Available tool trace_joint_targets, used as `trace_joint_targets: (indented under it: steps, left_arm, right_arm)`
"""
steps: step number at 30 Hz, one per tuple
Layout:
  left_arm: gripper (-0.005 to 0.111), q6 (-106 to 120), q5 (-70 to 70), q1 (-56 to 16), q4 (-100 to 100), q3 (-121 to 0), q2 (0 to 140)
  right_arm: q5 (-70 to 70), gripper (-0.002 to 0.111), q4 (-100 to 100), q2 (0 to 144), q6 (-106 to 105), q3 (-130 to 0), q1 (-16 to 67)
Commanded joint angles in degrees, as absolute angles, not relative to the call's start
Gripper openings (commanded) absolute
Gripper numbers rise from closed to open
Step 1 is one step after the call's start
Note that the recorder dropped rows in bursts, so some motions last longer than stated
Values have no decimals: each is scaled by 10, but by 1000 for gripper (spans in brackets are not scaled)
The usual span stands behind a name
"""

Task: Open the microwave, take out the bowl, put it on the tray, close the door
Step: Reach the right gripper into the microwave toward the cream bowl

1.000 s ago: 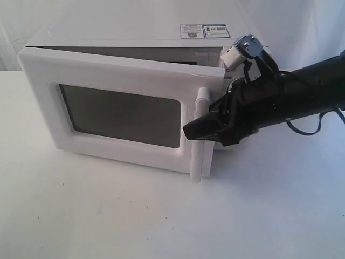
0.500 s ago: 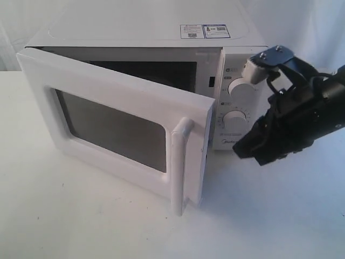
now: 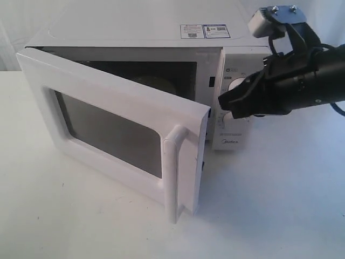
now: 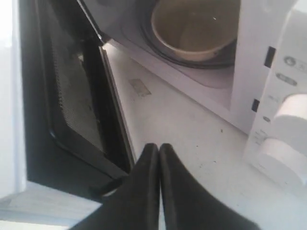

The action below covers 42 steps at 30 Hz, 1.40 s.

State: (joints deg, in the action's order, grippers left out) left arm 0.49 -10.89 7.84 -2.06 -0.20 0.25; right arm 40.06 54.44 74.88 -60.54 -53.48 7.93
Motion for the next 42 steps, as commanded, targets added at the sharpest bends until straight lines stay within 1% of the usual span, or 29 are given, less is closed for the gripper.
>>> trace_joint_targets:
  steps: [1,5,7,12,23,27,33,36,39,42]
  left_arm:
    - [0,0,-107,78,-23,0,0]
    - [0,0,-107,78,-23,0,0]
    - [0,0,-107,78,-23,0,0]
    - [0,0,-107,78,-23,0,0]
    - [0,0,-107,78,-23,0,0]
    - [0,0,-107,78,-23,0,0]
    - [0,0,-107,78,-23,0,0]
    - [0,0,-107,78,-23,0,0]
    - [0,0,-107,78,-23,0,0]
    - [0,0,-107,78,-23,0,0]
  right_arm:
    - [473,0,571,749,-692,-533,104]
    - [566,0,574,749,-779,-533,123]
    - [561,0,582,749,-781,-533,127]
    - [493,0,584,749,-719,-533,127]
    - [528,0,591,761,-742,-533,135]
    - [531,0,632,787,-821,-533,169]
    - [427,0,644,842,-843,-550,236]
    - [417,0,641,872,-843,-581,260]
    - [423,0,591,900,-841,-626,292]
    - [391,0,450,923,-760,-675,335]
